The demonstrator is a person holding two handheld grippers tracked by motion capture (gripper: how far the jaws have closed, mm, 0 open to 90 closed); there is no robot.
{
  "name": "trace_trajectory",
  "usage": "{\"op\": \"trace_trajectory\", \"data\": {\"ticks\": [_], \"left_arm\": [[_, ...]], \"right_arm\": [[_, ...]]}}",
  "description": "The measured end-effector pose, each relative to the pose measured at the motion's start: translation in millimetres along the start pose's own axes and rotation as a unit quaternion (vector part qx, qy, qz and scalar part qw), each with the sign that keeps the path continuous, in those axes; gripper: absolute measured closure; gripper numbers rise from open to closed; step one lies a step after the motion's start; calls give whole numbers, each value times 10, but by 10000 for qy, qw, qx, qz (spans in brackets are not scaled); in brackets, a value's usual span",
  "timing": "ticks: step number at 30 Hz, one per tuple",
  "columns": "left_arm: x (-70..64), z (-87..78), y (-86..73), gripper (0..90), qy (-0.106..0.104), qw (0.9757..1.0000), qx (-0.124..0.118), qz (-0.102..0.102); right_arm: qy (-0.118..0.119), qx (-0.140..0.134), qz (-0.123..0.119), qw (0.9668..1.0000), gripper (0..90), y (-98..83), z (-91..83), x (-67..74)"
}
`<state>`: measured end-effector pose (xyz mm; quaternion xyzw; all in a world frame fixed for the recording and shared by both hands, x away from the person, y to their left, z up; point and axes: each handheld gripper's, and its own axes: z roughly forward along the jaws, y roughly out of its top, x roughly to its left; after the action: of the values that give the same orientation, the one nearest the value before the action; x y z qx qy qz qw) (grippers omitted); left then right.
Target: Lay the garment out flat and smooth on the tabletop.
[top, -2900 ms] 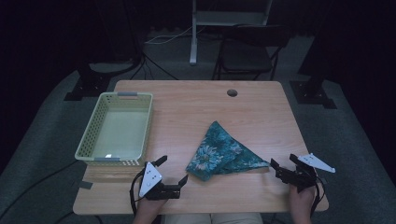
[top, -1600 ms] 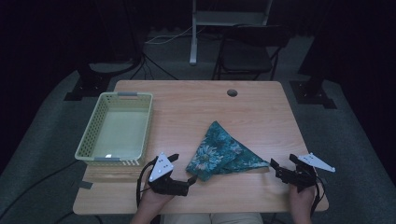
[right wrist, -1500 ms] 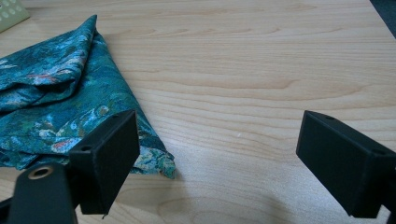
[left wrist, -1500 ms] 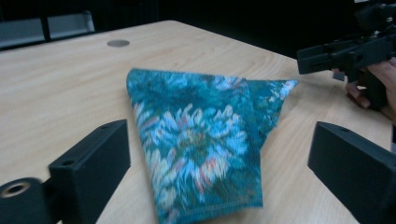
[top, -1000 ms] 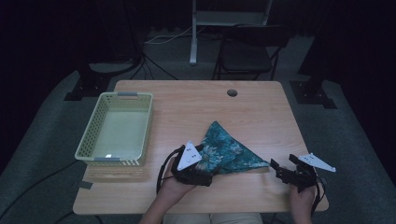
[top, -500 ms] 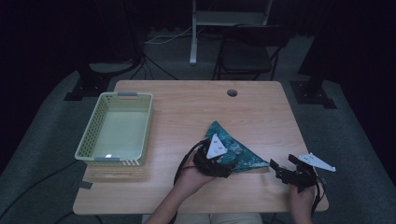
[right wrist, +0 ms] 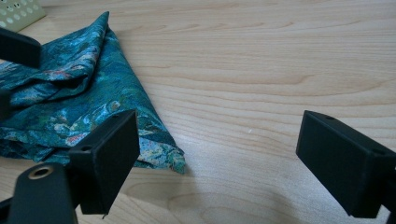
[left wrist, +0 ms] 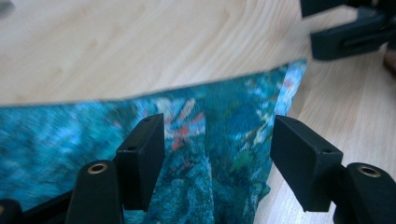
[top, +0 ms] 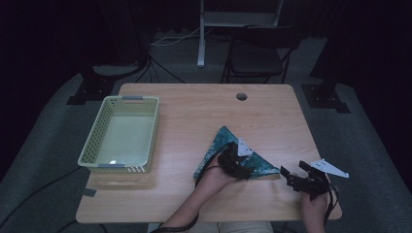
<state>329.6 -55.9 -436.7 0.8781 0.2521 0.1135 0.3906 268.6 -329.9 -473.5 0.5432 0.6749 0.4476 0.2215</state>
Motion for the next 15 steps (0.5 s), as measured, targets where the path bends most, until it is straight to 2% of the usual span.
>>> {"op": "trace_trajectory", "data": {"ticks": [3,4,8,10,13,15], "left_arm": [[-25,70,-13,364,50,9999,142,42],[-37,88,-18,389,81,9997,210,81],[-6,120,-52,568,78,9997,240,-12],[26,129,-71,624,95,9996,237,-99],[56,121,-83,721,135,9995,248,-123],[74,91,-77,776,168,9995,174,-185]], "right_arm": [[10,10,-3,10000,130,0,1,2],[18,15,-4,10000,130,0,2,2],[42,19,7,10000,130,0,2,-3],[50,24,8,10000,130,0,2,-3],[66,35,20,10000,130,0,4,-4],[126,46,80,9999,130,1,7,-20]]}}
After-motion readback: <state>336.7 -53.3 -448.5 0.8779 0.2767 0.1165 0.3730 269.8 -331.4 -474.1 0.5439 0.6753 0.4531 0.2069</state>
